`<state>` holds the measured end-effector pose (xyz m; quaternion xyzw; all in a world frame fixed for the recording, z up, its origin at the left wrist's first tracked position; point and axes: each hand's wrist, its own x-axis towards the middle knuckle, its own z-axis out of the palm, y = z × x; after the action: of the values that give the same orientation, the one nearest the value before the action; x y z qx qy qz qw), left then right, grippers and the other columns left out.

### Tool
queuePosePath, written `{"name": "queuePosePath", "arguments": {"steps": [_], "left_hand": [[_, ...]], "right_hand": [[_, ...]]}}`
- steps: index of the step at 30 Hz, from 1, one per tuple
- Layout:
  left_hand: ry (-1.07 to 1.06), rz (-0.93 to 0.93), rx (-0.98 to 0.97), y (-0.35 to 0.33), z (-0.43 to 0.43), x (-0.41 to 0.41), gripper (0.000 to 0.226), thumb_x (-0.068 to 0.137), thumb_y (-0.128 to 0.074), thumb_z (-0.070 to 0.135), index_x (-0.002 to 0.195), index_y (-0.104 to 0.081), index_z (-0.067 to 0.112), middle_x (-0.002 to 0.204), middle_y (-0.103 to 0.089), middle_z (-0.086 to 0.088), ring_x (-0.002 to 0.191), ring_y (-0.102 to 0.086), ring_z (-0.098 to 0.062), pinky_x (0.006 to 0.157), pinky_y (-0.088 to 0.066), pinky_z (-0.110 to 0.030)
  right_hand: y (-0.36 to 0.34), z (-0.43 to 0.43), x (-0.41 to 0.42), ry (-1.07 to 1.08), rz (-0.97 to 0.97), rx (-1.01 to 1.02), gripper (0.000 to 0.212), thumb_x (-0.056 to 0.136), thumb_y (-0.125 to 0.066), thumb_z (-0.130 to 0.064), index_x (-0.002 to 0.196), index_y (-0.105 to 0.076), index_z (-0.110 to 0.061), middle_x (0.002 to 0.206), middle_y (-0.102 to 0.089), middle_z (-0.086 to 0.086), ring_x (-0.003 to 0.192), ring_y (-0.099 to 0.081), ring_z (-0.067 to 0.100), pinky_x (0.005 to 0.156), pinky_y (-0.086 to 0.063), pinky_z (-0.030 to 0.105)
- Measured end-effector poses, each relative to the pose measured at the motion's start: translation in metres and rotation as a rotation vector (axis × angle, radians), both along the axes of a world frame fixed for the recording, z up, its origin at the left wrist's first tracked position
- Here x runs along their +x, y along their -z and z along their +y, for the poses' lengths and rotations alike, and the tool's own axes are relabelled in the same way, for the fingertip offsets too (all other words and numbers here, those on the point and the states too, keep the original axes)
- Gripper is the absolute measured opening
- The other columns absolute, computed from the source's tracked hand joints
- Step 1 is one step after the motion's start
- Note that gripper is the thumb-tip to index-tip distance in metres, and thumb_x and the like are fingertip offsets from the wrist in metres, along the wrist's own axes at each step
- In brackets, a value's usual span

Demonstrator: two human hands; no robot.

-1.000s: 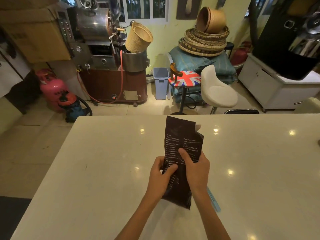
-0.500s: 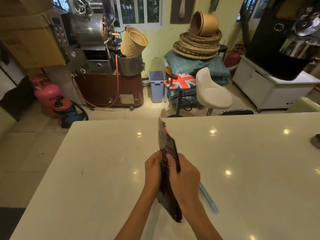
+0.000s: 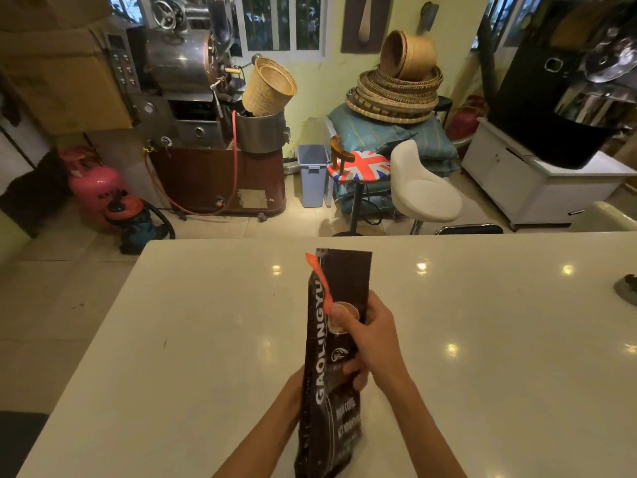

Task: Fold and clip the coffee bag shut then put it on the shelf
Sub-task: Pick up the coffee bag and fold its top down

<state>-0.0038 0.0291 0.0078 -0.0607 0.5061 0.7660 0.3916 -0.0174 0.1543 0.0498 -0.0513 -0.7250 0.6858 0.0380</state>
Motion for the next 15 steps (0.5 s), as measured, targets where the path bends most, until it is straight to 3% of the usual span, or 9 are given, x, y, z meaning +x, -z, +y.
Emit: {"name": "queuePosePath", "arguments": {"steps": [1, 2, 3, 5, 7, 9, 11, 13, 15], "left_hand": [[-0.007, 0.002, -0.018, -0.014, 0.001, 0.0, 0.041, 0.062, -0.09, 0.01, 0.09, -0.072, -0.014, 0.057, -0.066, -0.011, 0.048, -0.063, -0.015, 0.048, -0.052, -0.018], [0.011, 0.082, -0.089, -0.013, -0.002, -0.007, 0.041, 0.084, -0.074, 0.01, 0.112, -0.065, -0.018, 0.066, -0.066, -0.012, 0.054, -0.063, -0.016, 0.054, -0.051, -0.018], [-0.049, 0.098, -0.13, -0.01, 0.0, -0.012, 0.041, 0.099, -0.053, 0.021, 0.127, -0.059, -0.009, 0.078, -0.07, -0.011, 0.067, -0.068, -0.016, 0.065, -0.053, -0.02], [-0.103, 0.132, -0.192, -0.009, 0.001, -0.017, 0.056, 0.104, -0.024, 0.046, 0.125, -0.064, 0.014, 0.102, -0.077, -0.009, 0.095, -0.074, -0.024, 0.087, -0.056, -0.033], [-0.06, 0.23, -0.174, -0.013, 0.002, -0.01, 0.051, 0.099, -0.03, 0.052, 0.118, -0.066, 0.02, 0.104, -0.079, -0.004, 0.099, -0.075, -0.021, 0.084, -0.059, -0.029], [-0.081, 0.467, -0.296, -0.008, 0.008, -0.004, 0.04, 0.088, -0.052, 0.047, 0.114, -0.064, 0.02, 0.098, -0.079, 0.001, 0.091, -0.076, -0.015, 0.074, -0.059, -0.02], [-0.189, 0.534, -0.345, -0.008, 0.015, 0.001, 0.032, 0.085, -0.054, 0.045, 0.103, -0.066, 0.022, 0.087, -0.079, 0.003, 0.083, -0.077, -0.012, 0.068, -0.058, -0.018], [-0.277, 0.512, -0.354, -0.013, 0.011, 0.002, 0.028, 0.093, -0.048, 0.041, 0.094, -0.067, 0.02, 0.078, -0.079, 0.003, 0.076, -0.077, -0.012, 0.065, -0.059, -0.019], [-0.258, 0.466, -0.354, -0.021, 0.002, -0.003, 0.03, 0.101, -0.046, 0.032, 0.092, -0.068, 0.014, 0.08, -0.079, -0.004, 0.076, -0.078, -0.018, 0.067, -0.062, -0.025]], "right_hand": [[0.002, 0.005, -0.003, 0.065, 0.036, -0.051, 0.028, 0.078, -0.08, -0.021, 0.103, -0.067, -0.026, 0.093, -0.076, 0.0, 0.083, -0.074, 0.019, 0.064, -0.061, 0.028], [0.002, 0.01, -0.003, 0.156, 0.084, -0.022, 0.027, 0.078, -0.081, -0.022, 0.101, -0.067, -0.025, 0.091, -0.076, 0.0, 0.082, -0.074, 0.017, 0.067, -0.061, 0.029], [0.007, 0.016, -0.005, 0.249, 0.112, 0.037, 0.024, 0.078, -0.08, -0.026, 0.098, -0.066, -0.026, 0.088, -0.075, -0.002, 0.081, -0.073, 0.014, 0.069, -0.061, 0.031], [0.01, 0.019, -0.01, 0.417, 0.156, 0.188, 0.02, 0.082, -0.076, -0.032, 0.095, -0.062, -0.025, 0.081, -0.071, -0.007, 0.074, -0.07, 0.01, 0.067, -0.061, 0.035], [0.017, 0.018, -0.015, 0.509, 0.211, 0.352, 0.022, 0.087, -0.068, -0.034, 0.096, -0.06, -0.017, 0.077, -0.066, -0.008, 0.067, -0.066, 0.006, 0.063, -0.06, 0.037], [0.017, 0.015, -0.022, 0.489, 0.249, 0.438, 0.023, 0.091, -0.062, -0.034, 0.098, -0.058, -0.012, 0.078, -0.065, -0.006, 0.065, -0.064, 0.004, 0.06, -0.06, 0.036], [0.011, 0.016, -0.03, 0.45, 0.231, 0.451, 0.025, 0.095, -0.056, -0.036, 0.095, -0.059, -0.012, 0.079, -0.067, -0.002, 0.065, -0.065, 0.005, 0.056, -0.058, 0.031], [0.004, 0.019, -0.041, 0.391, 0.085, 0.359, 0.034, 0.099, -0.048, -0.04, 0.087, -0.062, -0.012, 0.076, -0.069, -0.001, 0.066, -0.066, 0.009, 0.057, -0.051, 0.027], [-0.003, 0.021, -0.051, 0.278, -0.158, 0.055, 0.049, 0.101, -0.036, -0.047, 0.085, -0.067, -0.012, 0.079, -0.073, 0.005, 0.072, -0.07, 0.018, 0.065, -0.053, 0.03]]}}
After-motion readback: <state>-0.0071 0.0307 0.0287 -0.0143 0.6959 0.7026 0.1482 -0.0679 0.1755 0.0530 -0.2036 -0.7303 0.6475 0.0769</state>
